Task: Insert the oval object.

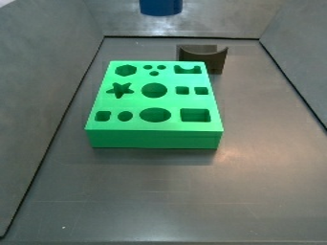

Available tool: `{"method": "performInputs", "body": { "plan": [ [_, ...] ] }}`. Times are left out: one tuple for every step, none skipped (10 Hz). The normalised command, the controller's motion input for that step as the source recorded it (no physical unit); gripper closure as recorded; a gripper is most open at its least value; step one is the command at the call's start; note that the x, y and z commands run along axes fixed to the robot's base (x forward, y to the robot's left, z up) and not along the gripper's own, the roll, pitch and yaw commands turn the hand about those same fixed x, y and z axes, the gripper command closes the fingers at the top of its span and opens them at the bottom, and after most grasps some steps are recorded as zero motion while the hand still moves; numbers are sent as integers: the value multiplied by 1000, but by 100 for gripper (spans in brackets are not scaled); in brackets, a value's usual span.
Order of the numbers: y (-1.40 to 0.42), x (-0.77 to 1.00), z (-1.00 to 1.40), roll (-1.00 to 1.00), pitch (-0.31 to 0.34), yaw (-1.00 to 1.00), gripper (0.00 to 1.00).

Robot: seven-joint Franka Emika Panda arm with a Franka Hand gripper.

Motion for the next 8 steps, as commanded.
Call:
{"method": "performInputs", "body": {
  "plan": [
    [-203,357,-1000,0,-3,-54,100],
    [-203,354,-1000,0,-3,-57,100],
    [-194,360,-1000,3,-7,-63,100],
    [-177,371,-1000,13,-10,-80,100],
    [-143,326,-1000,17,-10,-66,100],
    [-11,171,-1000,49,0,-20,100],
    [0,149,-1000,50,0,0,100],
    [0,0,-1000,120,-41,0,100]
  ]
}}
